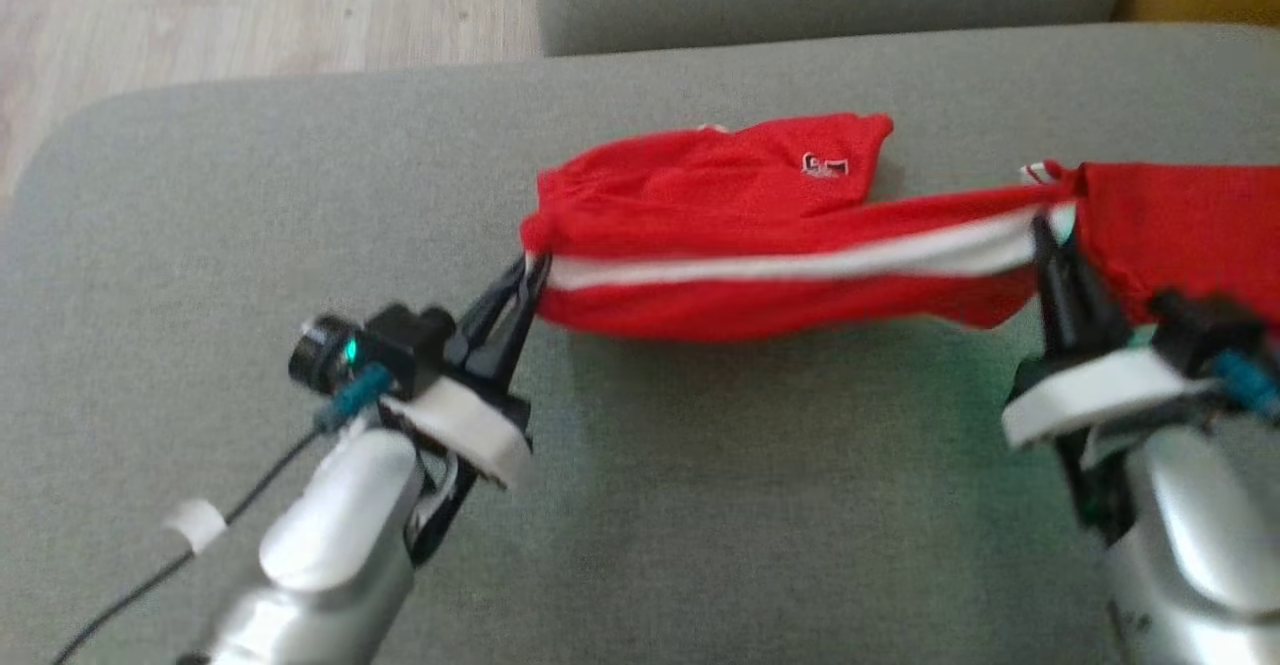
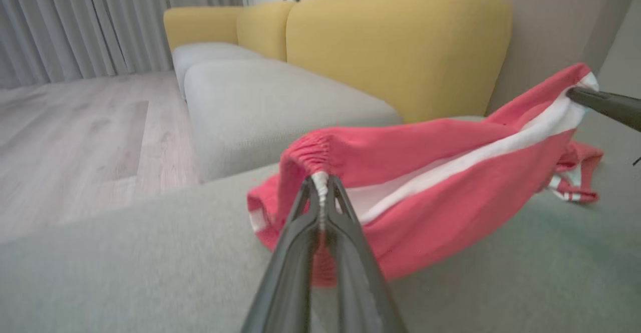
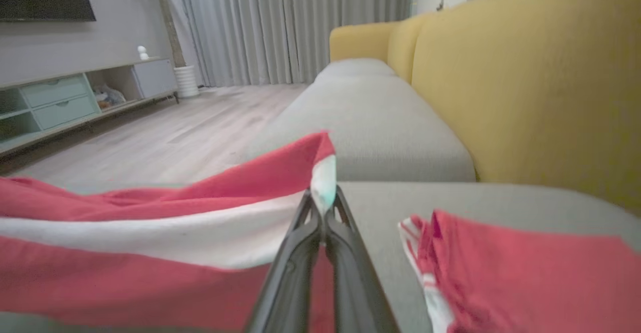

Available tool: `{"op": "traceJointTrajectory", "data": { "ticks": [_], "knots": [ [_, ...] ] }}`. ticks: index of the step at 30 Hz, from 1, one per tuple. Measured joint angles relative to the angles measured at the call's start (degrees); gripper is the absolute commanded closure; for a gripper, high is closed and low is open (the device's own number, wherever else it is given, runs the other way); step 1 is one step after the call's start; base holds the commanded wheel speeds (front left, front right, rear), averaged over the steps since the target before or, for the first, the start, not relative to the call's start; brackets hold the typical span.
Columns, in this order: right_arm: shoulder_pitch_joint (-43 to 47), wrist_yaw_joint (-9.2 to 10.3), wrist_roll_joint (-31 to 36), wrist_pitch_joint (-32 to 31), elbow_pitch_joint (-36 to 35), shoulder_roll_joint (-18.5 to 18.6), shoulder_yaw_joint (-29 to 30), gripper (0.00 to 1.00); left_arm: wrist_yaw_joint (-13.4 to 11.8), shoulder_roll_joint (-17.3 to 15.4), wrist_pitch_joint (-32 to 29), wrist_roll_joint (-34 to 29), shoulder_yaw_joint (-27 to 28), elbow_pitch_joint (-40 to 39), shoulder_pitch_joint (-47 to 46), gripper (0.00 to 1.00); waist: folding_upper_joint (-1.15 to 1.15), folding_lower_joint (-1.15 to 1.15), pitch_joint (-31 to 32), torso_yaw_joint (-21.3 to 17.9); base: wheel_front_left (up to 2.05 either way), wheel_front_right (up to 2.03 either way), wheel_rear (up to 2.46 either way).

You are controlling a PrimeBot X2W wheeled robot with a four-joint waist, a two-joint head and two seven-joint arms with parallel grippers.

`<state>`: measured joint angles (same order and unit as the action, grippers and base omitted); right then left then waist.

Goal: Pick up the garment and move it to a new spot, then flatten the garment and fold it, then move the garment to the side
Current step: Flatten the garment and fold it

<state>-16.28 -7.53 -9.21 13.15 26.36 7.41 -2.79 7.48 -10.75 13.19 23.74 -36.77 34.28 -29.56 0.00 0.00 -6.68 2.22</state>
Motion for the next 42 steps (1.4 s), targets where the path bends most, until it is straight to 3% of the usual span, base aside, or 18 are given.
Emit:
{"op": "traceJointTrajectory", "data": {
  "ticks": [4, 10, 16, 21, 26, 33, 38, 42],
  "knots": [
    [-3.87, 0.00, -2.12, -3.15, -5.91, 4.32, -2.56, 1.00, -0.04, -0.77, -0.09, 0.19, 1.08, -3.97, -3.46, 1.00, 0.00, 0.00, 2.09, -0.09, 0.00, 0.00, 0.00],
    [-8.49, 0.00, -4.97, -5.66, -13.47, 9.77, -4.89, 1.00, -2.46, -1.26, -0.87, 1.15, 4.02, -8.81, -9.87, 1.00, 0.00, 0.00, 5.72, -0.07, 0.00, 0.00, 0.00],
    [-9.26, 0.00, -4.99, -8.11, -20.01, 11.33, -4.63, 1.00, -2.94, -1.72, -2.65, 1.15, 4.32, -13.41, -11.31, 1.00, 0.00, 0.00, 8.80, -0.03, 0.00, 0.00, 0.00],
    [-6.60, 0.00, -4.87, -11.31, -27.94, 11.34, -3.03, 1.00, -4.00, -4.75, -6.38, 2.10, 4.99, -20.87, -10.77, 1.00, 0.00, -0.01, 10.13, 0.41, 0.00, 0.00, 0.00],
    [-1.32, 0.00, -4.85, -15.63, -31.55, 11.34, -2.49, 1.00, -4.66, -7.28, -10.88, 4.24, 5.68, -27.35, -7.84, 1.00, 0.00, -0.01, 9.17, 0.69, 0.00, 0.00, 0.00],
    [-6.47, 0.00, -6.95, -20.31, -27.24, 13.67, -7.04, 1.00, -3.83, -8.93, -15.02, 7.82, 7.31, -26.70, -9.20, 1.00, 0.00, 0.00, 4.52, 0.73, 0.00, 0.00, 0.00],
    [-25.65, 0.00, -8.68, -20.67, -16.05, 15.11, -13.06, 1.00, -1.91, -8.35, -15.79, 10.44, 9.38, -16.60, -21.17, 1.00, 0.00, 0.02, -1.49, 0.39, 0.00, 0.00, 0.00],
    [-43.36, 0.00, -5.72, -18.20, -4.60, 15.47, -18.86, 1.00, -1.37, -7.99, -12.63, 8.46, 10.45, -6.78, -34.20, 1.00, 0.00, 0.03, -6.43, -0.22, 0.00, 0.00, 0.00]
  ]
}}
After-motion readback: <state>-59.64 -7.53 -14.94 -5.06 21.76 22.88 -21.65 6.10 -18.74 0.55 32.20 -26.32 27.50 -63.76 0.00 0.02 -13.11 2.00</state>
